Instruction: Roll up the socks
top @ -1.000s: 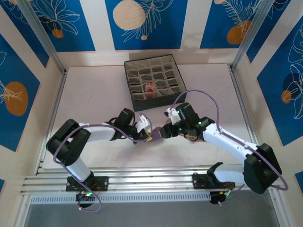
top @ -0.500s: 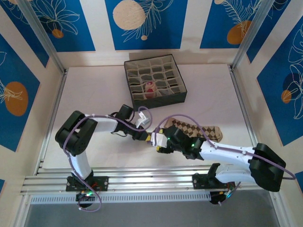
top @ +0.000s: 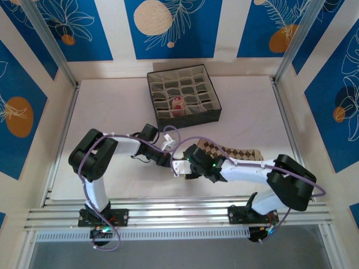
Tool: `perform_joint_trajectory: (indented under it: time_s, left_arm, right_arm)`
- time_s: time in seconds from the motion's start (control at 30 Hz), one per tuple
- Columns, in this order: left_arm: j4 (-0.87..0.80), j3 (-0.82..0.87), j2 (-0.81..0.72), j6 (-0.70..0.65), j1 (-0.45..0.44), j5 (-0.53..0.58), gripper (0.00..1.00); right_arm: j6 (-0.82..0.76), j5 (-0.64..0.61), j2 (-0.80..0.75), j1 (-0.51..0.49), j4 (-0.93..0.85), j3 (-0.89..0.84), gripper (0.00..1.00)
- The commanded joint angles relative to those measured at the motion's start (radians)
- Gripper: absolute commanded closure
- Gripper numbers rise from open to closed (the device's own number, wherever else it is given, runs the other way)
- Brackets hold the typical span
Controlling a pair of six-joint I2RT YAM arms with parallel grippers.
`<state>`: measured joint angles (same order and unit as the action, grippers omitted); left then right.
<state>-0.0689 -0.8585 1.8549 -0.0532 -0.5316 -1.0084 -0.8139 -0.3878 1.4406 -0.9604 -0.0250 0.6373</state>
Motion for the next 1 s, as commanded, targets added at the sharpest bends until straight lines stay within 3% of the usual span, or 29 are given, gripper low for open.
perform_joint_trajectory:
  time_s: [0.0, 0.13, 0.2, 0.23, 0.33, 0.37, 0.63, 0.8, 0.97]
  left_arm:
    - [-0.090, 0.000, 0.037, 0.025, 0.017, 0.005, 1.00]
    - [-0.100, -0.005, 0.035, 0.027, 0.028, 0.000, 1.00]
    - [-0.091, 0.000, 0.030, 0.034, 0.030, 0.003, 1.00]
    - [-0.082, 0.005, 0.025, 0.041, 0.031, 0.006, 0.99]
    - [-0.023, 0.032, -0.009, 0.075, 0.041, 0.022, 0.92]
    - [0.000, 0.043, -0.029, 0.085, 0.046, 0.029, 0.90]
    - [0.313, 0.196, -0.337, 0.147, 0.095, 0.094, 0.70]
    - [0.586, 0.333, -0.604, 0.156, 0.108, 0.186, 0.54]
    - [0.606, 0.392, -0.793, 0.093, 0.108, 0.212, 0.40]
  right_arm:
    - [-0.045, 0.066, 0.058, 0.015, -0.061, 0.058, 0.33]
    - [-0.059, 0.100, 0.129, 0.027, -0.115, 0.101, 0.35]
    - [-0.041, 0.093, 0.165, 0.029, -0.135, 0.130, 0.43]
    - [-0.025, 0.088, 0.179, 0.029, -0.141, 0.143, 0.51]
    - [0.055, 0.088, 0.176, 0.026, -0.144, 0.170, 0.92]
    - [0.086, 0.099, 0.160, 0.025, -0.141, 0.173, 1.00]
    - [0.384, 0.237, 0.010, 0.075, -0.241, 0.257, 1.00]
    - [0.601, 0.441, -0.046, 0.183, -0.320, 0.346, 1.00]
    - [0.732, 0.728, -0.066, 0.288, -0.349, 0.418, 1.00]
